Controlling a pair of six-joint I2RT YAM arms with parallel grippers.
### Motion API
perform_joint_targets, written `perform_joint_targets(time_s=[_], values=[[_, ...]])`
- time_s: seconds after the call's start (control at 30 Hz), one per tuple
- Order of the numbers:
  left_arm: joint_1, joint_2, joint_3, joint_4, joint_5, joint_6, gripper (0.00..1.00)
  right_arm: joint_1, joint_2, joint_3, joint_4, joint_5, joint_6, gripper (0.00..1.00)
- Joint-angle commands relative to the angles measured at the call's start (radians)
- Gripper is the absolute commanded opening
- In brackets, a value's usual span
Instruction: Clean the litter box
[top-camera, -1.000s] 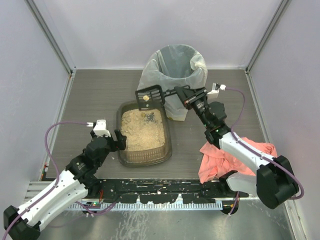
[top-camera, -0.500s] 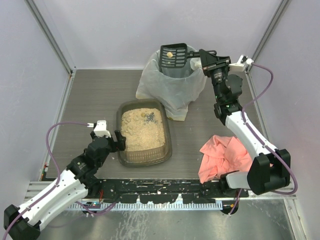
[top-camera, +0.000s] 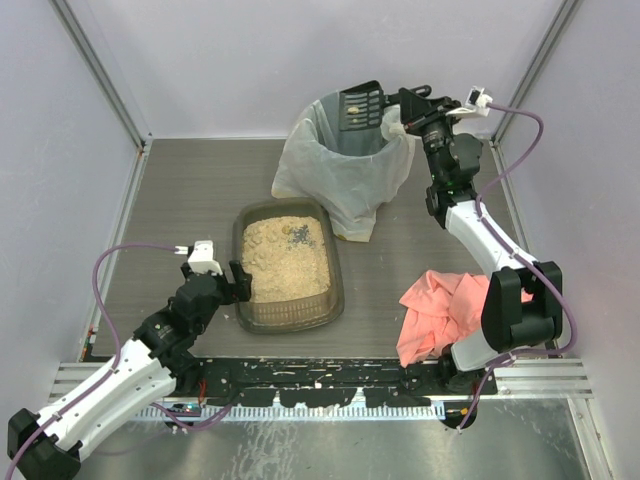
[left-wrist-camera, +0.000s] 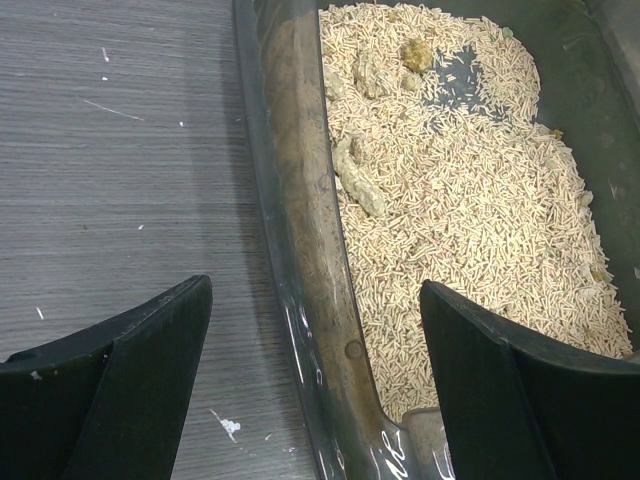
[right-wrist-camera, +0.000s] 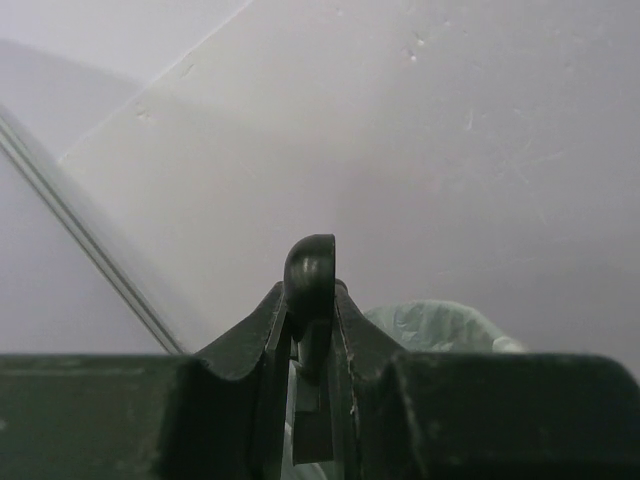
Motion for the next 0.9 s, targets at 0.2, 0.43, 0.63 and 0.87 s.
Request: perform_joint_targets(time_s=[0.2, 0.43, 0.63, 0.87], values=[[-0.002, 0.006, 0.019, 0.036, -0.006, 0.001, 0.87, 0.012, -0.018, 0.152, -0.023, -0.291, -0.55, 0.01], [-0.002, 0.012, 0.02, 0.038, -0.003, 0.003, 0.87, 0.067, -0.05, 0.19, -0.193, -0.32, -0.919, 0.01], [-0.001, 0.018, 0.023, 0.039, -0.005, 0.001, 0.87, 0.179, -0.048, 0.22, -0.299, -0.239, -1.138, 0.01], [-0.002, 0.023, 0.023, 0.041, -0.004, 0.003, 0.87, 0.289, -0.03, 0.252, -0.344, -0.104, -1.264, 0.01]])
